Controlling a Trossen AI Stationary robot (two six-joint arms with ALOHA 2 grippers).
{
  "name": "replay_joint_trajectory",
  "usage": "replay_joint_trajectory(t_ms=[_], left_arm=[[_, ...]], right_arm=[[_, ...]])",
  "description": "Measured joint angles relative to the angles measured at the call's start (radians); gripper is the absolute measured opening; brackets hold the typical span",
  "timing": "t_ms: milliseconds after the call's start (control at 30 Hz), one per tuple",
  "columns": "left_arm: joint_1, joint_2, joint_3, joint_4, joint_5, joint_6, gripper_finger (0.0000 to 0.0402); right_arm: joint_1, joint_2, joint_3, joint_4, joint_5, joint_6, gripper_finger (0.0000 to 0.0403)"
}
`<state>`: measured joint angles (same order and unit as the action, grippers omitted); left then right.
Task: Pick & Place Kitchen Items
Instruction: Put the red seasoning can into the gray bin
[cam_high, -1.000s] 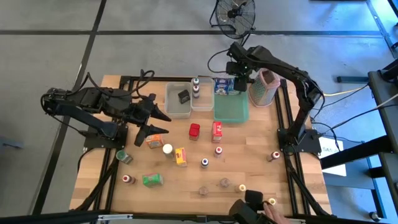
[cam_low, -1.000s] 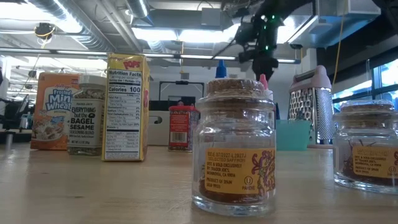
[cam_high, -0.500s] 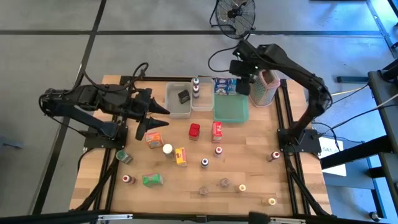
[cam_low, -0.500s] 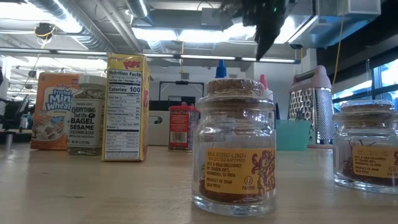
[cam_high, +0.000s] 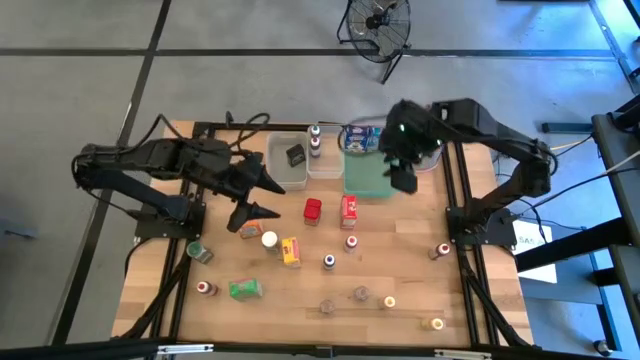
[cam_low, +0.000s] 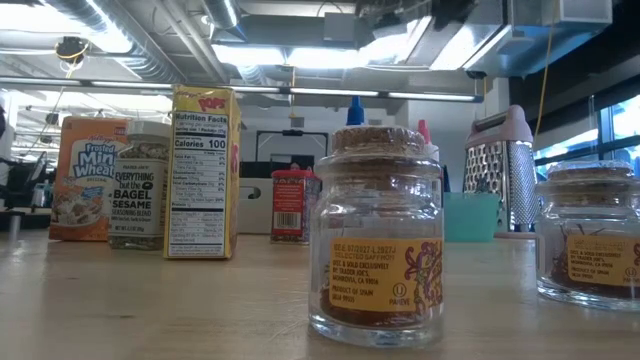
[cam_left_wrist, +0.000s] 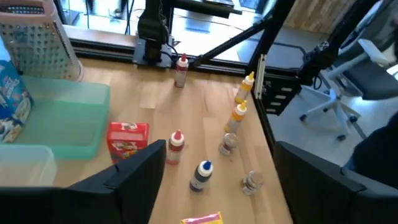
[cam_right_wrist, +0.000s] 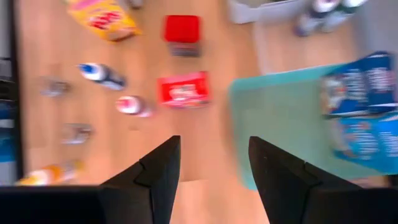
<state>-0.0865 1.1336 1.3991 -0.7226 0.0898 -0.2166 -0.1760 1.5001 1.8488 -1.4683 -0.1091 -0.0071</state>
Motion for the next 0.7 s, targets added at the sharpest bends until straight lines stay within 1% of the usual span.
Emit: replay_joint_trajectory(t_ms=[67, 133, 267, 333, 400, 600, 700], left_arm=[[0.031, 0.0, 0.0, 0.0, 0.022, 0.01, 0.0305], [0.064, 0.0, 0.0, -0.014, 0.037, -0.013, 0.0309], [0.123, 0.018, 0.0, -0.077, 0.032, -0.13, 0.031], [0.146, 0.039, 0.0, -0.115, 0.009, -0.117, 0.031], [0.156, 0.064, 0.0, -0.114, -0.019, -0.001, 0.0311], [0.144, 0.144, 0.0, -0.117, 0.005, 0.613, 0.0309], [0.15, 0.188, 0.0, -0.129, 0.023, 0.892, 0.0308]], right_arm=[[0.075, -0.009, 0.0, 0.007, 0.001, 0.077, 0.019], [0.145, -0.012, 0.0, 0.02, 0.024, 0.142, 0.019], [0.262, -0.011, 0.0, 0.034, 0.149, 0.288, 0.019], [0.309, -0.01, 0.0, 0.036, 0.207, 0.353, 0.019], [0.354, -0.007, 0.0, 0.036, 0.238, 0.412, 0.019], [0.495, -0.007, -0.031, 0.066, 0.243, 0.62, 0.019], [0.58, -0.007, -0.06, 0.118, 0.28, 0.712, 0.019]])
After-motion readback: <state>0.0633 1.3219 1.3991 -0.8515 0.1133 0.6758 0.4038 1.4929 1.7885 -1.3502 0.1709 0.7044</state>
